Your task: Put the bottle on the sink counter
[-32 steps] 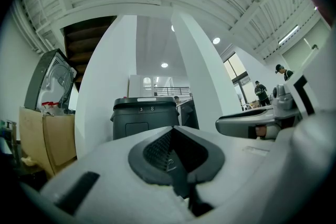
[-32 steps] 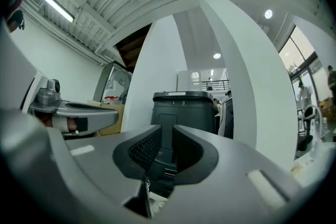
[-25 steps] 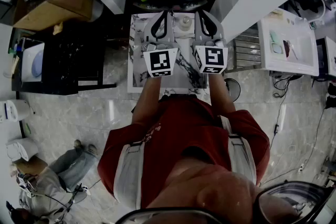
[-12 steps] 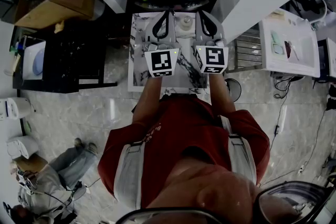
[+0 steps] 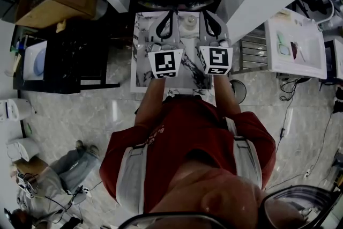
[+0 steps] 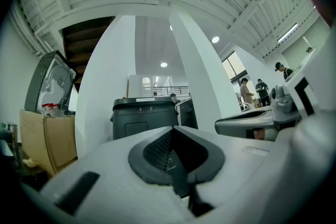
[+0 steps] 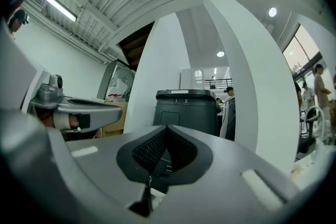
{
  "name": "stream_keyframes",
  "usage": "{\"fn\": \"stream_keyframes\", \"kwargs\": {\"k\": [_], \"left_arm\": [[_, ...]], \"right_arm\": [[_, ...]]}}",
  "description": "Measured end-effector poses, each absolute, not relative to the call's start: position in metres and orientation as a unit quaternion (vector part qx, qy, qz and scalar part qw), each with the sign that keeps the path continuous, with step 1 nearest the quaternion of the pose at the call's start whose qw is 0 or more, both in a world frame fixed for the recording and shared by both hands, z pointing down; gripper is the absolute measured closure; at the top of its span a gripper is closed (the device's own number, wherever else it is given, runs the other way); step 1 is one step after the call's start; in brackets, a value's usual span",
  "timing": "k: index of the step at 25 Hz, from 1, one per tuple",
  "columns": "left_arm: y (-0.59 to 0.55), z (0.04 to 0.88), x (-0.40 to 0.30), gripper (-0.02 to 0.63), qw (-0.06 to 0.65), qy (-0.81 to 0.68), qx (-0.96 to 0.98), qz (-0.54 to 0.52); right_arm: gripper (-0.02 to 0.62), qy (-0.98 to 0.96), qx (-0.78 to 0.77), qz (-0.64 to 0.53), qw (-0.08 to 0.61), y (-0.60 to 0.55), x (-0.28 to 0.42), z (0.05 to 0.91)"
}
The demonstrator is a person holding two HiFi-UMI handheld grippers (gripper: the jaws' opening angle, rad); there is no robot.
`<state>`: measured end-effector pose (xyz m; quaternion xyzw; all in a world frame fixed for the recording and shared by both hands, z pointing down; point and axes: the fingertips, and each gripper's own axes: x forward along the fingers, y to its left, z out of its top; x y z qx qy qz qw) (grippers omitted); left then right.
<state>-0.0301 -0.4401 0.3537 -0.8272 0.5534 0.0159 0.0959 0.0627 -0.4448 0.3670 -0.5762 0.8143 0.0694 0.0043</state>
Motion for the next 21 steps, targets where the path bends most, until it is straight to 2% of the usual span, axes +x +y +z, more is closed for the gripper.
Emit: {"fn": "stream_keyframes", "kwargs": {"k": [21], "left_arm": [[-0.4385, 0.3553, -0.0304, 0.604, 0.096, 0.555, -0.826, 0.015]], "right_arm": [[0.594, 0.813, -0.579, 0.067, -0.002, -0.4444, 0.066, 0.3695]]}}
